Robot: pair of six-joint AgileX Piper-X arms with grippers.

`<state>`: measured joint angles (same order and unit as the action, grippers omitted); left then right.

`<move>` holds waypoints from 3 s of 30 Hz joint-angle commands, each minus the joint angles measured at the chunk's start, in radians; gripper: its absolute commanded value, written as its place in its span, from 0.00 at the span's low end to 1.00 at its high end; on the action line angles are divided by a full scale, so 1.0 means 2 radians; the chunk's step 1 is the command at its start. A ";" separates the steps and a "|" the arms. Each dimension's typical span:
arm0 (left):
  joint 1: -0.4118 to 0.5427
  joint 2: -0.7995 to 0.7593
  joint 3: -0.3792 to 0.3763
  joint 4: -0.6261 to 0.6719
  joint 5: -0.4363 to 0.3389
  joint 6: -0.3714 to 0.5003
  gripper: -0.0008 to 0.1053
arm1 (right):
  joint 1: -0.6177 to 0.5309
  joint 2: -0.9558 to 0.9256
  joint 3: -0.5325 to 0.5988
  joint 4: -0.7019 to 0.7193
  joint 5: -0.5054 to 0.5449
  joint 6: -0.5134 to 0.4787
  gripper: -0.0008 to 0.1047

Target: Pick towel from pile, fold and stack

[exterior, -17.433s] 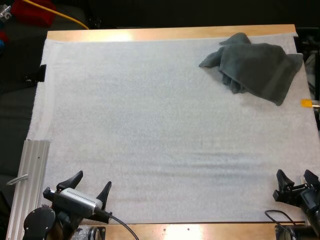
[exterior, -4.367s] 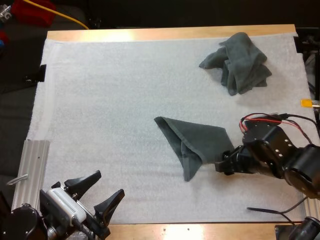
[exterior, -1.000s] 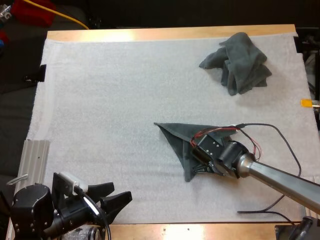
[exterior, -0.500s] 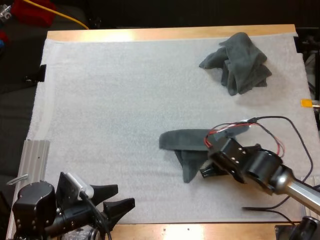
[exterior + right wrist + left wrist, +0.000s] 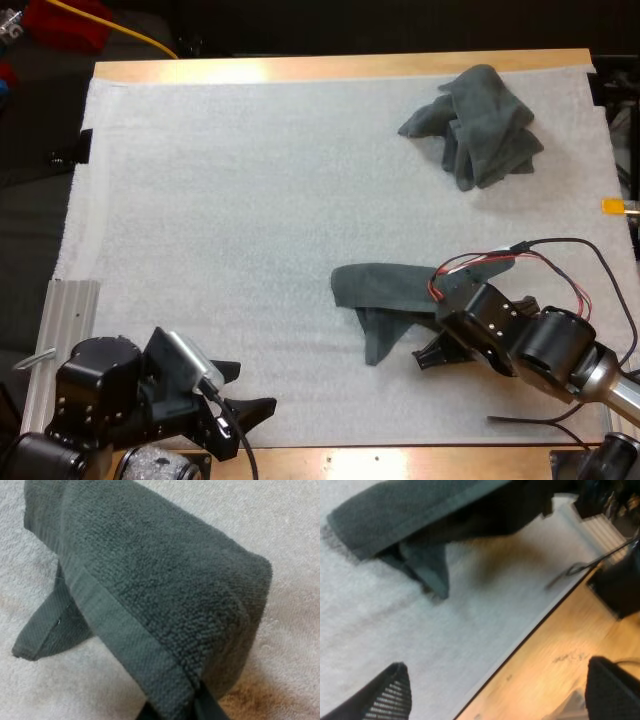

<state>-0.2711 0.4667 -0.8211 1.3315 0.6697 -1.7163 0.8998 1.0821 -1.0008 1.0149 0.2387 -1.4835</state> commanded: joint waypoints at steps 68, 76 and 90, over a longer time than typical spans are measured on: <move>-0.253 0.476 -0.004 -0.367 -0.334 0.210 0.66 | 0.001 -0.004 0.000 0.038 -0.040 0.024 0.02; -0.253 0.498 -0.004 -0.395 -0.383 0.215 0.66 | 0.001 -0.004 0.000 0.038 -0.040 0.026 0.02; -0.253 0.542 -0.004 -0.415 -0.384 0.221 0.52 | 0.001 -0.004 0.000 0.038 -0.040 0.030 0.02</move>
<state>-0.7722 1.5494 -0.8211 0.5133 -0.0847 -1.2803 0.8998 1.0821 -1.0008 1.0802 0.1684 -1.4248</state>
